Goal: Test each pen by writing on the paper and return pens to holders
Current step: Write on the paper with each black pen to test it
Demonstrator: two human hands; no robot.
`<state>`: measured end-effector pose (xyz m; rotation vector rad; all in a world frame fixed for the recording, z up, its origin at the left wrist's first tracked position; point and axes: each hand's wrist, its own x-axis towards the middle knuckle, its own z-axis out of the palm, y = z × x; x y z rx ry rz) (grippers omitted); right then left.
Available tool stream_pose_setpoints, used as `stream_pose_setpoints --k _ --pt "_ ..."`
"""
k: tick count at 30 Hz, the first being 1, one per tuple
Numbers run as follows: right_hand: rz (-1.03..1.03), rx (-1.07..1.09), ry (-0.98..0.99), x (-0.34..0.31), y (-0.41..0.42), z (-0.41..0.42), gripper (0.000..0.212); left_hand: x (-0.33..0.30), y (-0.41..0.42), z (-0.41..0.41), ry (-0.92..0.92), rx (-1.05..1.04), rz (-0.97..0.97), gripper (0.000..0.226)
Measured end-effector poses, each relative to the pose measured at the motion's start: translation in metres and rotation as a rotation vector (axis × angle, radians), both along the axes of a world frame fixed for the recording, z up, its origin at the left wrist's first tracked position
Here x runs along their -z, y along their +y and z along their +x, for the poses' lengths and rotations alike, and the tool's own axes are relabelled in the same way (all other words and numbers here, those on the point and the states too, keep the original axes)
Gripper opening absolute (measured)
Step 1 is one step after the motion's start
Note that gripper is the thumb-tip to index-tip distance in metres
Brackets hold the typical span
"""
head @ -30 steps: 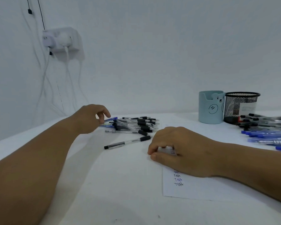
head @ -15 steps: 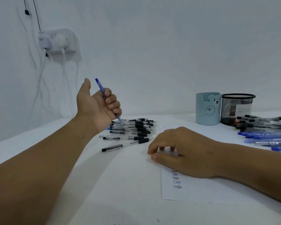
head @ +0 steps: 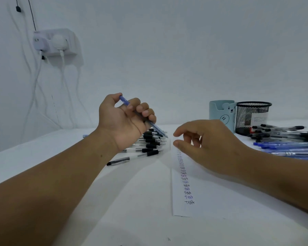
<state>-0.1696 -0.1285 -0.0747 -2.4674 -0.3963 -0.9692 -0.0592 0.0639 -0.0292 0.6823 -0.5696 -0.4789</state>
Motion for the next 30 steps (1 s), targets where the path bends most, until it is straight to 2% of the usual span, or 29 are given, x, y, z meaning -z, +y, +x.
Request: stream_pose_setpoints --k 3,5,7,12,16,17,19,21,23,24,27,30 --pt "-0.012 0.062 0.033 -0.002 -0.001 -0.003 0.021 0.001 -0.011 -0.011 -0.026 0.085 0.033 0.049" --pt "-0.058 0.084 0.015 -0.005 0.0 -0.004 0.015 0.001 -0.015 -0.02 -0.05 0.105 0.069 0.052" --pt "-0.081 0.113 -0.016 -0.008 0.001 -0.006 0.028 0.002 -0.02 -0.026 -0.106 0.098 0.144 0.055" --pt "-0.235 0.239 0.065 -0.016 0.001 -0.012 0.029 0.007 -0.028 -0.03 -0.267 0.012 0.37 0.064" --pt "-0.111 0.243 0.167 -0.019 -0.005 -0.015 0.042 0.012 -0.023 -0.022 -0.386 -0.065 0.54 0.067" --pt "-0.059 0.23 0.209 -0.02 -0.006 -0.017 0.038 0.014 -0.025 -0.017 -0.442 -0.105 0.611 0.07" --pt "0.104 0.127 0.344 -0.025 -0.004 -0.023 0.025 0.017 -0.025 -0.017 -0.63 -0.194 0.85 0.061" --pt "0.291 -0.032 0.47 -0.03 0.0 -0.031 0.021 0.021 -0.02 -0.021 -0.829 -0.209 1.119 0.031" --pt "0.409 -0.172 0.568 -0.032 0.006 -0.039 0.025 0.021 -0.016 -0.025 -1.104 -0.167 1.206 0.009" --pt "0.451 -0.248 0.616 -0.031 0.01 -0.042 0.027 0.021 -0.015 -0.029 -1.206 -0.123 1.216 0.009" --pt "0.517 -0.432 0.722 -0.022 0.025 -0.048 0.034 0.018 -0.013 -0.038 -1.268 -0.021 1.28 0.012" --pt "0.508 -0.496 0.704 -0.011 0.035 -0.051 0.046 0.017 -0.016 -0.039 -1.271 -0.004 1.3 0.014"
